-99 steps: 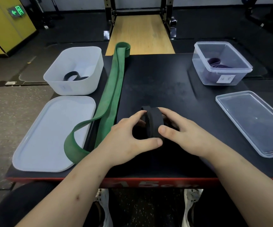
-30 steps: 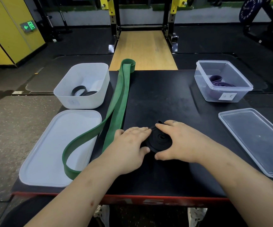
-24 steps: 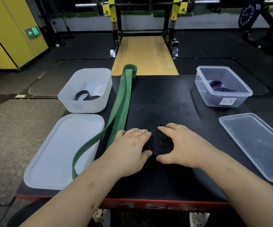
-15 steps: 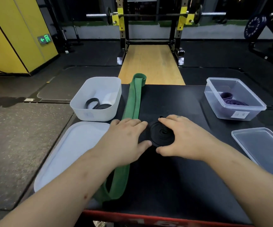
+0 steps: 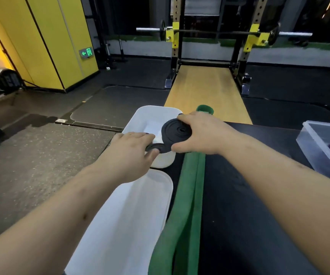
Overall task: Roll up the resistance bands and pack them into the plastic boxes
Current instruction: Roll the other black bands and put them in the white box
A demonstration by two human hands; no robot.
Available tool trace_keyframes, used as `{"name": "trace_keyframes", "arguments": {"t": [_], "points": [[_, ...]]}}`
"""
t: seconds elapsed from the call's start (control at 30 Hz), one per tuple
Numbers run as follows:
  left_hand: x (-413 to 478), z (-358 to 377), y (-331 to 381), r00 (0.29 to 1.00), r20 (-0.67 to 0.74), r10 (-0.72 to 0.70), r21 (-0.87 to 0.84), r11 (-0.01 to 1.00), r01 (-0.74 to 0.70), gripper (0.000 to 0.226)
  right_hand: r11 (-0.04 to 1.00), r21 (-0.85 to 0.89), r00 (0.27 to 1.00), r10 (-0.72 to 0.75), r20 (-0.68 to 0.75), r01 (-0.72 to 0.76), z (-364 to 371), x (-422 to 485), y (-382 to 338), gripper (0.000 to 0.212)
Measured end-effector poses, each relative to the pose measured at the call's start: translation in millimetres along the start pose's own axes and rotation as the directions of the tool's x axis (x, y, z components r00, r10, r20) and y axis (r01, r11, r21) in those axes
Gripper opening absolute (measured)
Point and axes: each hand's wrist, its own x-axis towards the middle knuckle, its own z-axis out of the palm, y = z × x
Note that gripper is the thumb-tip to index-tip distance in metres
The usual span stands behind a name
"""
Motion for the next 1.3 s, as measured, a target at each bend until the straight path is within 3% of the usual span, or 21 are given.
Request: {"name": "trace_keyframes", "arguments": {"t": [0.17, 0.33, 0.4, 0.53, 0.87, 0.97, 1.13, 1.3], "points": [[6, 17, -13, 1.0, 0.008, 0.022, -0.045, 0.999, -0.022, 0.054, 0.996, -0.088, 1.0, 0.001, 0.0, -0.001, 11, 63, -16, 0.071], [16, 34, -17, 0.998, 0.059, 0.018, -0.081, 0.997, -0.013, 0.051, 0.952, -0.306, 0.998, 0.043, 0.048, -0.026, 38, 110, -22, 0.055], [18, 40, -18, 0.998, 0.048, 0.032, -0.079, 0.996, -0.028, 0.06, 0.936, -0.35, 0.998, 0.054, 0.037, -0.038, 44, 123, -23, 0.053], [19, 47, -20, 0.999, -0.002, 0.049, -0.083, 0.995, -0.049, 0.075, 0.914, -0.403, 0.996, 0.075, 0.043, -0.051, 58, 146, -21, 0.059], [19, 53, -24, 0.999, 0.003, 0.039, -0.102, 0.994, -0.038, 0.07, 0.904, -0.425, 0.965, 0.157, 0.211, -0.054, 70, 156, -18, 0.077], [20, 53, -23, 1.0, 0.015, 0.023, -0.107, 0.994, -0.022, 0.055, 0.907, -0.421, 0.961, 0.133, 0.241, -0.019, 72, 153, -13, 0.081], [22, 54, -21, 1.0, 0.0, 0.019, -0.099, 0.995, -0.019, 0.074, 0.888, -0.46, 0.941, 0.147, 0.306, 0.011, 72, 152, -11, 0.085], [21, 55, -21, 1.0, 0.01, 0.006, -0.097, 0.995, -0.005, 0.064, 0.836, -0.549, 0.91, 0.209, 0.357, 0.023, 78, 155, -15, 0.082]]}}
